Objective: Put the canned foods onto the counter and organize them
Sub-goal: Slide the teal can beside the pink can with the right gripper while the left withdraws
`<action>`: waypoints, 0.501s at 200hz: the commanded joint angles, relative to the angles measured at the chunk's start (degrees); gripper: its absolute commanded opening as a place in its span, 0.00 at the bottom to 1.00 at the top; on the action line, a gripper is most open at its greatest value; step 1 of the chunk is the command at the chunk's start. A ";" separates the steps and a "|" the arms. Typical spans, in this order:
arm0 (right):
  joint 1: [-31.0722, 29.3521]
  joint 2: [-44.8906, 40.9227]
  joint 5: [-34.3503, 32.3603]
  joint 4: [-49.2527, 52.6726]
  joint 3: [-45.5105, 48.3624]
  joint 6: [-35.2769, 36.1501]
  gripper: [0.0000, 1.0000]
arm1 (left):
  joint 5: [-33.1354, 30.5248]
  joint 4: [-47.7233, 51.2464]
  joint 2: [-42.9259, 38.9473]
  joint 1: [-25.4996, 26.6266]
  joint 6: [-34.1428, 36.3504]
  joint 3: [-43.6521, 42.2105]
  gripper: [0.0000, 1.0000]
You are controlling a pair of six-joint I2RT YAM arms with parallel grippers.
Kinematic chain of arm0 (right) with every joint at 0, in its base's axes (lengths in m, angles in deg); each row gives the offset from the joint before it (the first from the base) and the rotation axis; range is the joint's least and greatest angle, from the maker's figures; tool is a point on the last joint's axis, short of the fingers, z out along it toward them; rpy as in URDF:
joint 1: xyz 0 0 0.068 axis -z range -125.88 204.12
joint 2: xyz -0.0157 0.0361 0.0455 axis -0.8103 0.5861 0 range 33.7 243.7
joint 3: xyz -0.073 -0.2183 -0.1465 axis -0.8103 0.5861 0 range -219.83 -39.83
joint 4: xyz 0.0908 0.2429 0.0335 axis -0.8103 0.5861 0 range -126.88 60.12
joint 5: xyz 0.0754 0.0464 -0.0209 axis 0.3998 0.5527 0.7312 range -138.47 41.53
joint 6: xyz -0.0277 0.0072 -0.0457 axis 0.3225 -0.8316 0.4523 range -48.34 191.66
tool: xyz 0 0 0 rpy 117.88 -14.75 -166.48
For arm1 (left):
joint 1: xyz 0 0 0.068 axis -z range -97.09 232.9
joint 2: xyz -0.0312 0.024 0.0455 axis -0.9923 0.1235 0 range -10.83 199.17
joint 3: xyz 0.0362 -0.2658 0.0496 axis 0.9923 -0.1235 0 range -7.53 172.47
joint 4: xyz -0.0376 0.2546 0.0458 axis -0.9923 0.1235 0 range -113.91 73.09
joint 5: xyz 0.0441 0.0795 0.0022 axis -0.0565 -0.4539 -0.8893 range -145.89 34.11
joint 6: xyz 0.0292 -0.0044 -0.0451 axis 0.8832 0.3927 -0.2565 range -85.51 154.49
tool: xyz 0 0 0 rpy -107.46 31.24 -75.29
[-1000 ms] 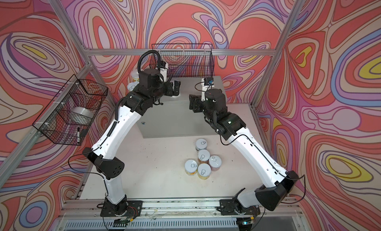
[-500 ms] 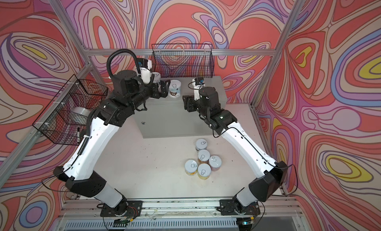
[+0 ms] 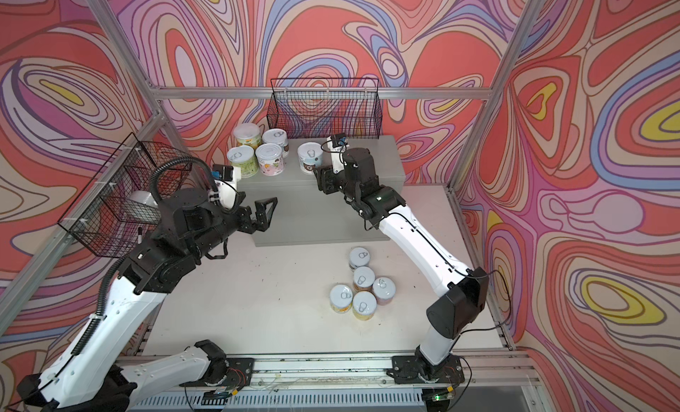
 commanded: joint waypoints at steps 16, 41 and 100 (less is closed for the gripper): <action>0.26 3.34 0.43 -1.52 -4.52 1.70 0.70 | 1.60 -6.31 -3.97 0.23 -5.88 -10.14 0.96; 0.25 7.78 0.82 -0.45 -8.38 1.78 0.70 | 1.83 -4.50 -2.82 0.23 -5.65 -10.47 0.95; 0.87 13.96 1.49 -0.61 -14.38 2.40 0.71 | 2.96 -6.00 -2.10 0.23 -6.44 -13.23 0.95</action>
